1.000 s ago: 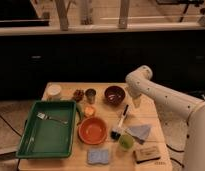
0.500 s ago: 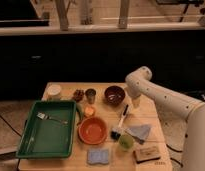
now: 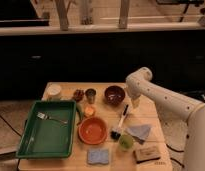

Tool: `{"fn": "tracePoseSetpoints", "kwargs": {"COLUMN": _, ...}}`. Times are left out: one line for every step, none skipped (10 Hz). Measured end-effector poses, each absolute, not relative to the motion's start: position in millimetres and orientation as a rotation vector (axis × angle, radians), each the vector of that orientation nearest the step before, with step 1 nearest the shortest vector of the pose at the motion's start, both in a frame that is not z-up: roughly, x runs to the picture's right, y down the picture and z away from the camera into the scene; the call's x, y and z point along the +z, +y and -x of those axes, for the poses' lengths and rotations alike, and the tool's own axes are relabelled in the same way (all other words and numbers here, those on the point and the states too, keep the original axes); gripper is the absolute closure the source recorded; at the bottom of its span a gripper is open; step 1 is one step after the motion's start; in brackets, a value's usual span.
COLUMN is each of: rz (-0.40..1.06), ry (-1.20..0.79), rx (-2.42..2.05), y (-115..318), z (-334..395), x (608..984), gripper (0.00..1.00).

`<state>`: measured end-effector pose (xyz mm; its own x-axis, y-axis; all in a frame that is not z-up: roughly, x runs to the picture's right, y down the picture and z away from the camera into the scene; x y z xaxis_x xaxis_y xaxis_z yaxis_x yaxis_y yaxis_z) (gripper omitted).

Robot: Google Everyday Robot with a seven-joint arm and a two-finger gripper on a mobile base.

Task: Stack bowls on top of each other

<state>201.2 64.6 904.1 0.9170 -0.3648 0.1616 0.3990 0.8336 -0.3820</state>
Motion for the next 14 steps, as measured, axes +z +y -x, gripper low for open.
{"fn": "tracePoseSetpoints", "kwargs": {"rz": 0.414, "ry": -0.09, "rx": -0.41, "y": 62.9, "z": -200.2, "x": 900.1, "gripper": 0.2}}
{"fn": "tracePoseSetpoints", "kwargs": {"rz": 0.407, "ry": -0.098, "rx": -0.418, "y": 61.0, "z": -198.3, "x": 896.5, "gripper": 0.2}}
{"fn": "tracePoseSetpoints", "kwargs": {"rz": 0.4, "ry": -0.114, "rx": -0.435, "y": 60.7, "z": -195.8, "x": 892.7, "gripper": 0.2}}
{"fn": "tracePoseSetpoints", "kwargs": {"rz": 0.398, "ry": -0.134, "rx": -0.451, "y": 61.1, "z": -193.1, "x": 890.2, "gripper": 0.2}}
{"fn": "tracePoseSetpoints", "kwargs": {"rz": 0.397, "ry": -0.152, "rx": -0.468, "y": 61.4, "z": -192.0, "x": 888.4, "gripper": 0.2}}
{"fn": "tracePoseSetpoints", "kwargs": {"rz": 0.405, "ry": -0.186, "rx": -0.5, "y": 63.4, "z": -189.4, "x": 886.7, "gripper": 0.2}}
{"fn": "tracePoseSetpoints", "kwargs": {"rz": 0.413, "ry": -0.212, "rx": -0.528, "y": 64.3, "z": -187.1, "x": 886.3, "gripper": 0.2}}
{"fn": "tracePoseSetpoints", "kwargs": {"rz": 0.422, "ry": -0.24, "rx": -0.557, "y": 65.4, "z": -182.8, "x": 886.3, "gripper": 0.2}}
{"fn": "tracePoseSetpoints", "kwargs": {"rz": 0.434, "ry": -0.264, "rx": -0.592, "y": 66.7, "z": -179.4, "x": 886.7, "gripper": 0.2}}
{"fn": "tracePoseSetpoints", "kwargs": {"rz": 0.443, "ry": -0.277, "rx": -0.617, "y": 67.3, "z": -177.5, "x": 887.3, "gripper": 0.2}}
{"fn": "tracePoseSetpoints", "kwargs": {"rz": 0.453, "ry": -0.286, "rx": -0.648, "y": 67.9, "z": -176.5, "x": 888.6, "gripper": 0.2}}
{"fn": "tracePoseSetpoints", "kwargs": {"rz": 0.46, "ry": -0.294, "rx": -0.678, "y": 68.3, "z": -175.3, "x": 890.3, "gripper": 0.2}}
{"fn": "tracePoseSetpoints", "kwargs": {"rz": 0.475, "ry": -0.302, "rx": -0.721, "y": 70.0, "z": -173.9, "x": 894.1, "gripper": 0.2}}
{"fn": "tracePoseSetpoints", "kwargs": {"rz": 0.479, "ry": -0.308, "rx": -0.748, "y": 70.4, "z": -170.3, "x": 897.3, "gripper": 0.2}}
